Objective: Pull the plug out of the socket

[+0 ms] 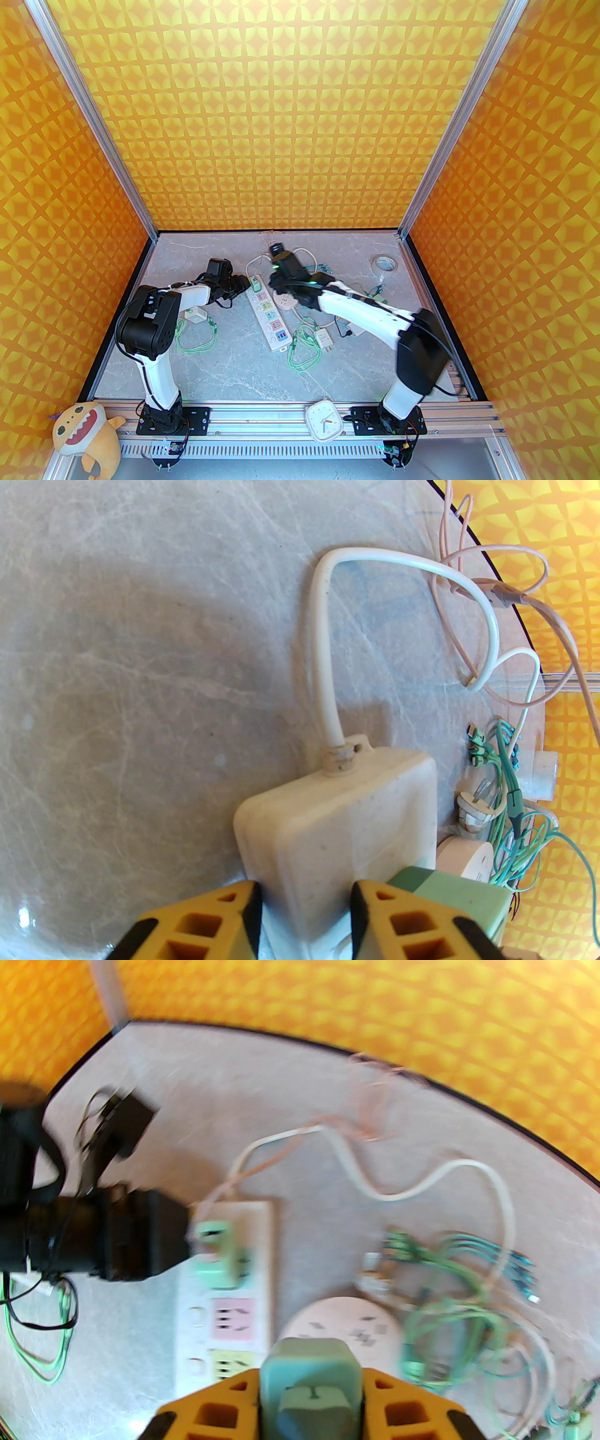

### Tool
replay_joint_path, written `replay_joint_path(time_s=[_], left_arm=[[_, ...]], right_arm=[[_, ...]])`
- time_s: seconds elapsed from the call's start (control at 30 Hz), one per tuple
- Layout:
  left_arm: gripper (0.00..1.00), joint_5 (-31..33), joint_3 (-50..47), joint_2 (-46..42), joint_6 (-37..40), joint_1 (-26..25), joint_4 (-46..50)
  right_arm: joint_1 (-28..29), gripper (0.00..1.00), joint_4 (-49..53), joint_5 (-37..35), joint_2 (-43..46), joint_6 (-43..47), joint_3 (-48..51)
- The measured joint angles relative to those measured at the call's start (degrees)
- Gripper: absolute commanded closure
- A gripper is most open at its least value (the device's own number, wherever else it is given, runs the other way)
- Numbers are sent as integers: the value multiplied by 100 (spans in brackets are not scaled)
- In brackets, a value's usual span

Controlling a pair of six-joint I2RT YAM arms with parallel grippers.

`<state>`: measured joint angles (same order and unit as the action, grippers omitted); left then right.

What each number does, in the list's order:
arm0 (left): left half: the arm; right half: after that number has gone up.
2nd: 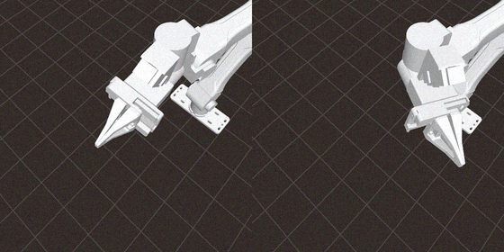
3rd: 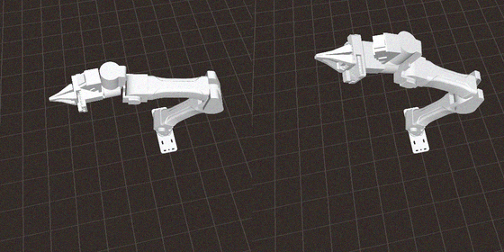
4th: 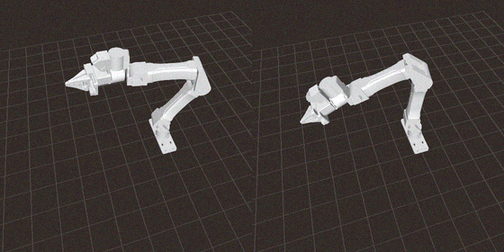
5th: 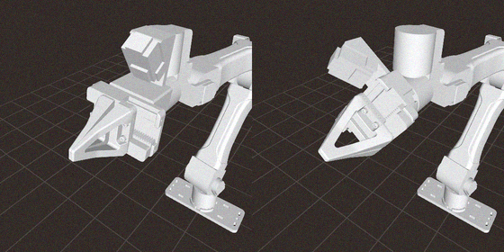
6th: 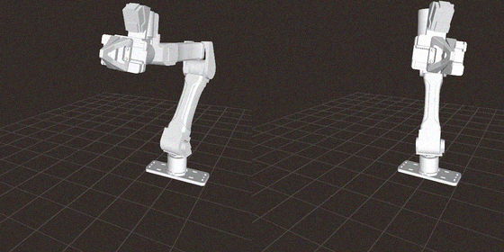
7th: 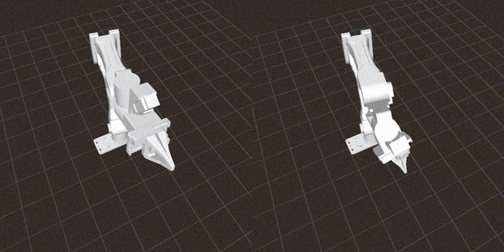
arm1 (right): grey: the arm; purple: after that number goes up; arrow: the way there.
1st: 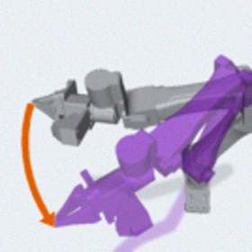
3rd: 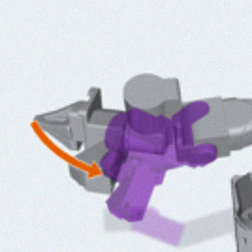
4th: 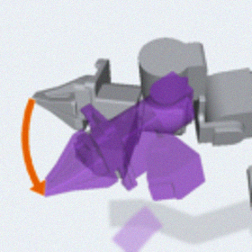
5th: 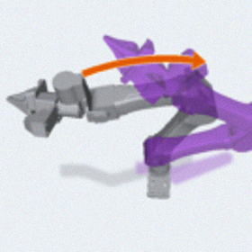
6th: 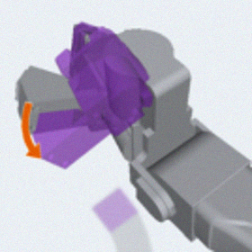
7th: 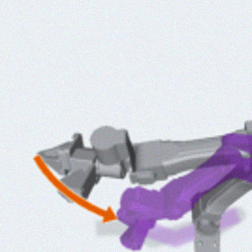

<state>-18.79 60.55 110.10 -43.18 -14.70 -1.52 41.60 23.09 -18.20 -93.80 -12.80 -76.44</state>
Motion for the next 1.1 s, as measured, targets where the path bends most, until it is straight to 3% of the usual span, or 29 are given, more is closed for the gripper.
replay_joint_path(time_s=[0.2, 0.5, 0.93, 1.1], left_arm=[[63, 2, 0, 0, 0, 0, 0], [63, 2, 0, 0, 2, 0, 2], [63, 0, 0, 0, 4, 0, 4], [63, 2, 0, 0, 20, 0, 4]], right_arm=[[-678, 80, -50, -153, 979, -201, 610], [-2610, 76, -149, -118, 2017, -782, 1661], [-4736, 74, -278, 444, 1648, -1390, 2570], [-5257, 71, -284, 662, 1427, -1552, 2660]])
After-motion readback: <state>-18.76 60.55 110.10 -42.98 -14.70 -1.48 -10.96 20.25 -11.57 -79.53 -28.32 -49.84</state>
